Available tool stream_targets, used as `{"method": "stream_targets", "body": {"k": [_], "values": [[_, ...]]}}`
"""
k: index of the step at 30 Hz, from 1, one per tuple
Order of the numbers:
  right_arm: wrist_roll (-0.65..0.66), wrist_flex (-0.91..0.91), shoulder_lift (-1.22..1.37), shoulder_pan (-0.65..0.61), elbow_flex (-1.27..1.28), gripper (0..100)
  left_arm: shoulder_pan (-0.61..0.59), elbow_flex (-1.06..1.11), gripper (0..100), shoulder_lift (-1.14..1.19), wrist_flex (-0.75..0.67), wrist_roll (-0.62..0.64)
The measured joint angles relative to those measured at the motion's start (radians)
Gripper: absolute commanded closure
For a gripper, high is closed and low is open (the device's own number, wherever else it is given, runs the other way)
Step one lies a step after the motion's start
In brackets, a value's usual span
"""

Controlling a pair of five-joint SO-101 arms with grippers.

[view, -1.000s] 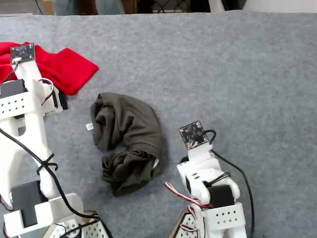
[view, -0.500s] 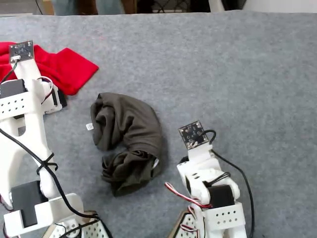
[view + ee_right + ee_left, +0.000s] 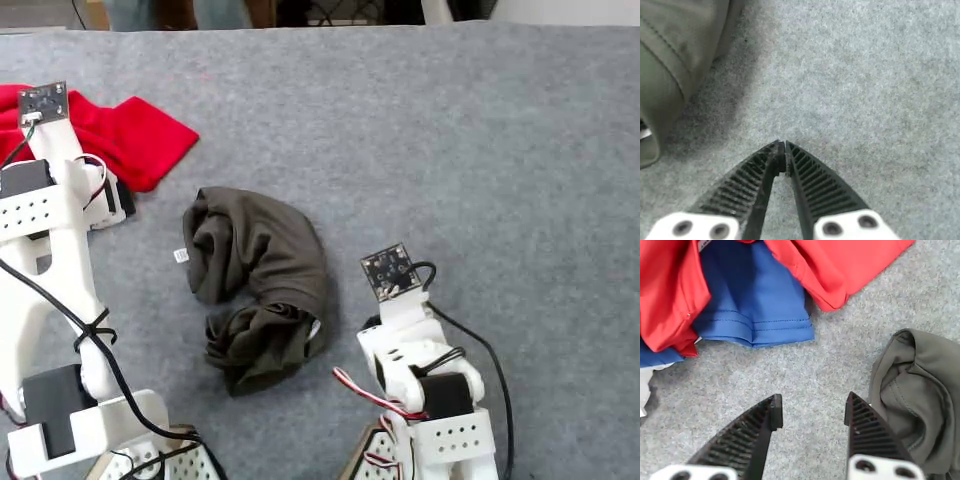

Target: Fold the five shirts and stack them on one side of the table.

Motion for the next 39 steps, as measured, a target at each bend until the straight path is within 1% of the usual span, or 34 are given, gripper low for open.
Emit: {"method": "stream_targets", "body": {"k": [5, 9, 12, 16, 19, 23, 25, 28, 30, 33, 36, 39], "values": [[0.0, 0.0, 0.0, 0.0, 0.0, 98.4, 0.0, 0.0, 77, 0.0, -0.017, 0.0], [0.0, 0.0, 0.0, 0.0, 0.0, 98.4, 0.009, -0.021, 77, 0.046, -0.091, 0.002], [0.0, 0.0, 0.0, 0.0, 0.0, 98.4, 0.038, -0.094, 77, 0.176, -0.121, 0.002], [0.0, 0.0, 0.0, 0.0, 0.0, 98.4, 0.038, -0.282, 77, 0.446, -0.115, 0.002], [0.0, 0.0, 0.0, 0.0, 0.0, 98.4, 0.011, -0.476, 78, 0.678, -0.037, 0.011], [0.0, 0.0, 0.0, 0.0, 0.0, 98.4, -0.037, -0.793, 78, 0.957, 0.133, 0.021], [0.0, 0.0, 0.0, 0.0, 0.0, 98.4, -0.049, -0.962, 82, 1.068, 0.227, 0.021], [0.0, 0.0, 0.0, 0.0, 0.0, 98.4, -0.071, -1.197, 93, 1.212, 0.336, 0.021], [0.0, 0.0, 0.0, 0.0, 0.0, 98.4, -0.078, -1.355, 98, 1.293, 0.393, 0.021], [0.0, 0.0, 0.0, 0.0, 0.0, 98.4, -0.091, -1.585, 96, 1.399, 0.465, 0.021], [0.0, 0.0, 0.0, 0.0, 0.0, 98.4, -0.173, -1.791, 96, 1.468, 0.506, 0.018], [0.0, 0.0, 0.0, 0.0, 0.0, 98.4, -0.235, -1.858, 96, 1.453, 0.511, 0.018]]}}
